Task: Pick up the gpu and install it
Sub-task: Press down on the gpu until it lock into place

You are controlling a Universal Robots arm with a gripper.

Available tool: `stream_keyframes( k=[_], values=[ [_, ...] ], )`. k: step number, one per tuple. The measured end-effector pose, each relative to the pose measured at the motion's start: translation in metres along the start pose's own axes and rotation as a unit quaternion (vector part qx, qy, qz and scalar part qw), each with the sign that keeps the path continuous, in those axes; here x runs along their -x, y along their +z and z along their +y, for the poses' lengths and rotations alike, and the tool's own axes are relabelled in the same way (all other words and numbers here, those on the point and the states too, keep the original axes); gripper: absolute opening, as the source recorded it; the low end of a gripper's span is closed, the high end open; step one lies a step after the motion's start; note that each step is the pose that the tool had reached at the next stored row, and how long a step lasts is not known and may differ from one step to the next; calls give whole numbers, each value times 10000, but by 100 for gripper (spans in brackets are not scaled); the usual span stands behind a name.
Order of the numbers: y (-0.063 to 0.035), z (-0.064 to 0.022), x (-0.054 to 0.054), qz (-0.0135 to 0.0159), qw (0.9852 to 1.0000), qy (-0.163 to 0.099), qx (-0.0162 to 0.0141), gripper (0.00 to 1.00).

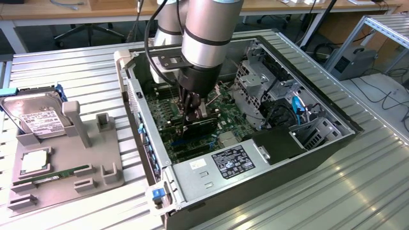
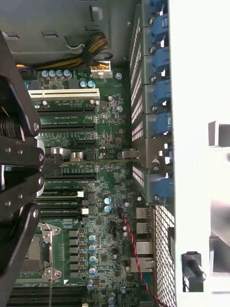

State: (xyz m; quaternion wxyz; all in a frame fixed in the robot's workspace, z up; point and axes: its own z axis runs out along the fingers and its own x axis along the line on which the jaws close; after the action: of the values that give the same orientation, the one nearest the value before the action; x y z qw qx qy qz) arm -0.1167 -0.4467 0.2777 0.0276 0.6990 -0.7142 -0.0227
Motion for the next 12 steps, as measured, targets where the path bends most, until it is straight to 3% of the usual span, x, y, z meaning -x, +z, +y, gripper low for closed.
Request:
stream_keyframes(
  k=[5, 8, 12],
  values=[
    [31, 32, 3, 5, 10000, 0, 1, 11],
    [42, 33, 35, 47, 10000, 3, 0, 11],
    [69, 43, 53, 67, 10000, 4, -1, 11]
  ],
)
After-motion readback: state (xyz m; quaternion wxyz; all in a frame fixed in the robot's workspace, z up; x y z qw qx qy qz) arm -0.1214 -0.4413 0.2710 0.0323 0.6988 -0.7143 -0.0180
